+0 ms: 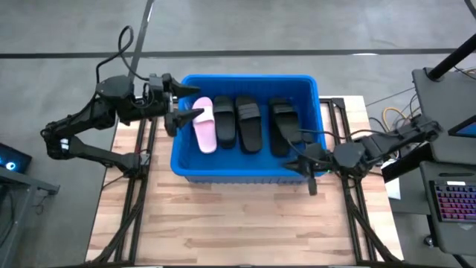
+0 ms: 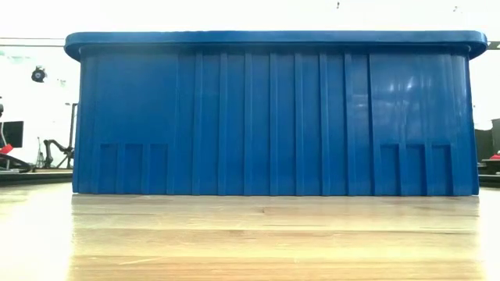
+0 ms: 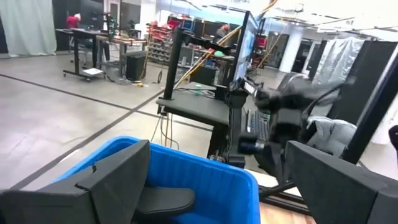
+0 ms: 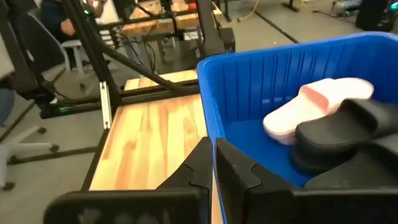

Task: Pick and place slides into bin
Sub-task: Return to Home Position

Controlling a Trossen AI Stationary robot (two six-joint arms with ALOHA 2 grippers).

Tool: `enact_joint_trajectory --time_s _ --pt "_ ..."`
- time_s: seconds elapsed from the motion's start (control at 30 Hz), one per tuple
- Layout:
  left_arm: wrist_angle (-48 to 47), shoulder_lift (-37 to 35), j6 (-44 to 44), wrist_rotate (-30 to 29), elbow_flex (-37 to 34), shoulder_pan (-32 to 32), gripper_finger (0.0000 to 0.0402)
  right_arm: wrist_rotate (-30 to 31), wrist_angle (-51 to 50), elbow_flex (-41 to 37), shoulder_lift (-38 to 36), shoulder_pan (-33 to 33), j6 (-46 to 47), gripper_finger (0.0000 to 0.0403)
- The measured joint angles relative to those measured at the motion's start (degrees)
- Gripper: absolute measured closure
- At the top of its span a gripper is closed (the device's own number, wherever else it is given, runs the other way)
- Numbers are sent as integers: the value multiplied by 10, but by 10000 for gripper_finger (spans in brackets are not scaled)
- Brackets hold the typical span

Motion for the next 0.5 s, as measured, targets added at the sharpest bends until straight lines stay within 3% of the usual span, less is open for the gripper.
enact_joint_trajectory --time_s 0.1,0.27,0.4,0.5 --pt "2 0 0 -21 0 0 43 -35 89 -87 -45 -38 -11 394" --pt "14 4 10 -90 0 0 43 -158 256 -210 -91 -160 -50 394" --pt "23 16 16 -104 0 0 43 -191 272 -262 -116 -257 -74 394" --pt "19 28 34 -128 -1 0 43 -249 268 -286 -157 -313 -80 395"
